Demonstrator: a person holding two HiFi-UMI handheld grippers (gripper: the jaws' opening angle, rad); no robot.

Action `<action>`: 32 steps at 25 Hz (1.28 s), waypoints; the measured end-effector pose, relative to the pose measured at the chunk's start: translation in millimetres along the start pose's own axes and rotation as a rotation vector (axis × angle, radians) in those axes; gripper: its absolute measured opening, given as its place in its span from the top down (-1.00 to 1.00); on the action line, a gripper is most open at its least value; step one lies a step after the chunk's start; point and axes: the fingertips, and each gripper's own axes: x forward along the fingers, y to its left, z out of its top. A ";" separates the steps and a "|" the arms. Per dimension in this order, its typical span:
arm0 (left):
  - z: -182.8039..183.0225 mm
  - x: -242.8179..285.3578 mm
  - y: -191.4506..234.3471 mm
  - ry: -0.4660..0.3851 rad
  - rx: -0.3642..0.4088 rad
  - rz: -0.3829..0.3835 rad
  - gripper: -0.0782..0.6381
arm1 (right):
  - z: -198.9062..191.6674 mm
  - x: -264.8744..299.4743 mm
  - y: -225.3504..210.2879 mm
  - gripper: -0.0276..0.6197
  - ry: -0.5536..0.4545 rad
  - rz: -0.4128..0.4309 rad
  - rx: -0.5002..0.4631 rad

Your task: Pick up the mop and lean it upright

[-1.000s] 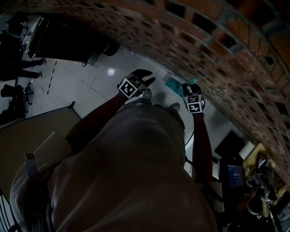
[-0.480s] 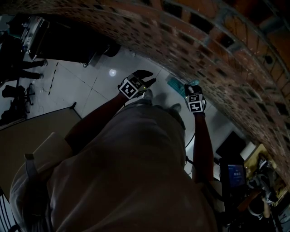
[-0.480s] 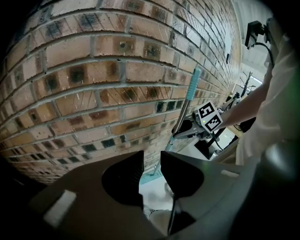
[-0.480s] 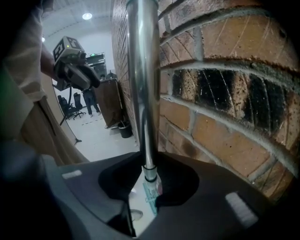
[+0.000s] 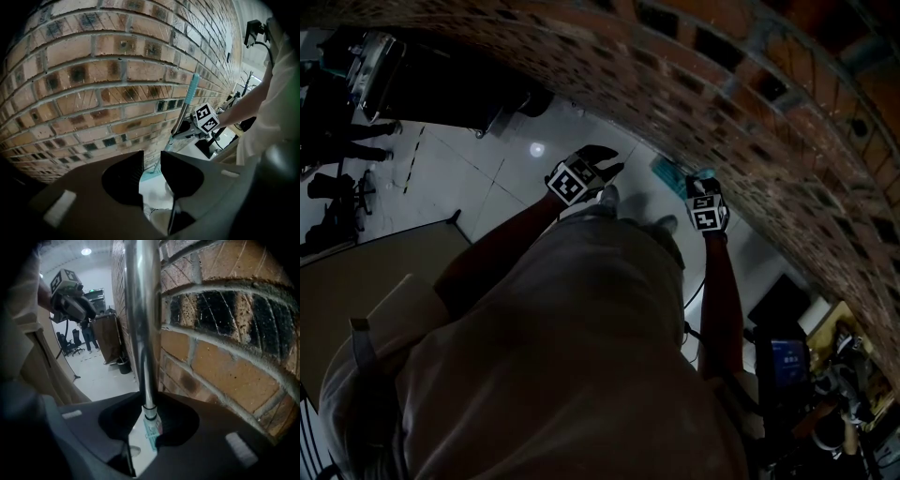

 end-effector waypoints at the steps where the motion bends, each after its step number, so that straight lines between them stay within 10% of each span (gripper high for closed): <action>1: -0.5 0.1 0.0 0.001 0.000 0.001 0.41 | -1.1 0.9 -0.6 0.60 0.002 -0.002 0.003; 18: -6.0 -1.8 -2.1 0.020 0.010 -0.001 0.41 | -31.4 16.3 -12.4 0.60 0.110 -0.027 0.079; 32: -10.7 -3.6 -9.6 0.030 0.014 0.003 0.41 | -33.9 28.0 -15.8 0.60 0.134 0.016 -0.051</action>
